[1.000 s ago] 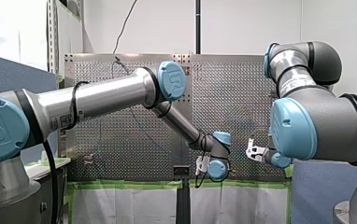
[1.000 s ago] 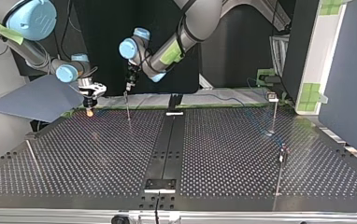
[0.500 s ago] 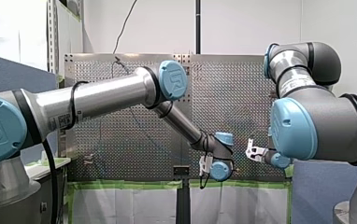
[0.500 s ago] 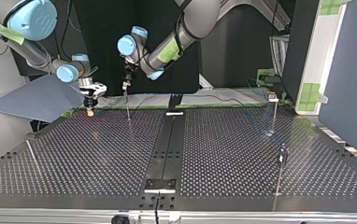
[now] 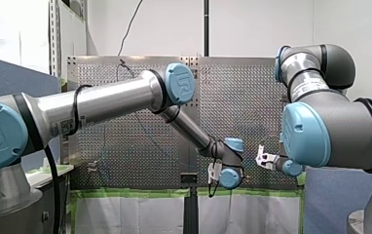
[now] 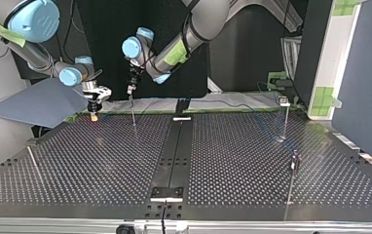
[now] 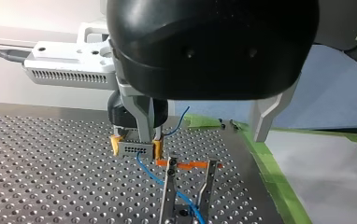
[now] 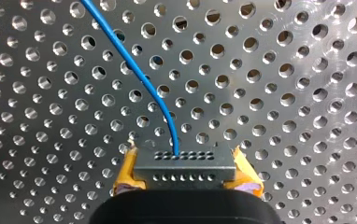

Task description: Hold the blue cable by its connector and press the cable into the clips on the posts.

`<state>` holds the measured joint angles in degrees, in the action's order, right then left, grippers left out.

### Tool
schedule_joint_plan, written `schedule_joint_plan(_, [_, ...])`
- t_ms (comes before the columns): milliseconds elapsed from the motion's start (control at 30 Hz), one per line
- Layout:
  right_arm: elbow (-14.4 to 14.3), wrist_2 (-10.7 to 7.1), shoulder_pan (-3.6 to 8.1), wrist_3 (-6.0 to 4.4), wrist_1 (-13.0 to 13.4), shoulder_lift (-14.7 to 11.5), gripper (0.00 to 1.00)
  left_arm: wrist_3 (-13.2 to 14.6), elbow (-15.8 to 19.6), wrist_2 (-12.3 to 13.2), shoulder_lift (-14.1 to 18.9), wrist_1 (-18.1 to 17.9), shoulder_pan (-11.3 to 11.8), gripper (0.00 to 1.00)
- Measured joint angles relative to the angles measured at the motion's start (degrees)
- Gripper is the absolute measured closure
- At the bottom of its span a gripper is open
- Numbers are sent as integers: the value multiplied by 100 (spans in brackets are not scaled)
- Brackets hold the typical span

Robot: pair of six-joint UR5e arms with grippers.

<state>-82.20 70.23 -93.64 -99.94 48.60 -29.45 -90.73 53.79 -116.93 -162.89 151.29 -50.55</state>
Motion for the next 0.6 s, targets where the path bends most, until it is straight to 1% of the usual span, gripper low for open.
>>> schedule_joint_plan(167, [1,-1,-1,3,-5,3,98,-2,45,-4,12,57,-5,0])
schedule_joint_plan(333, [4,-5,4,26,-21,3,98,11,233,-36,183,192,-81,0])
schedule_joint_plan(467, [5,-2,14,37,-34,3,98,-22,411,-42,359,91,-190,0])
schedule_joint_plan(600, [5,-1,14,42,-36,3,98,-183,621,-61,568,-104,-237,0])
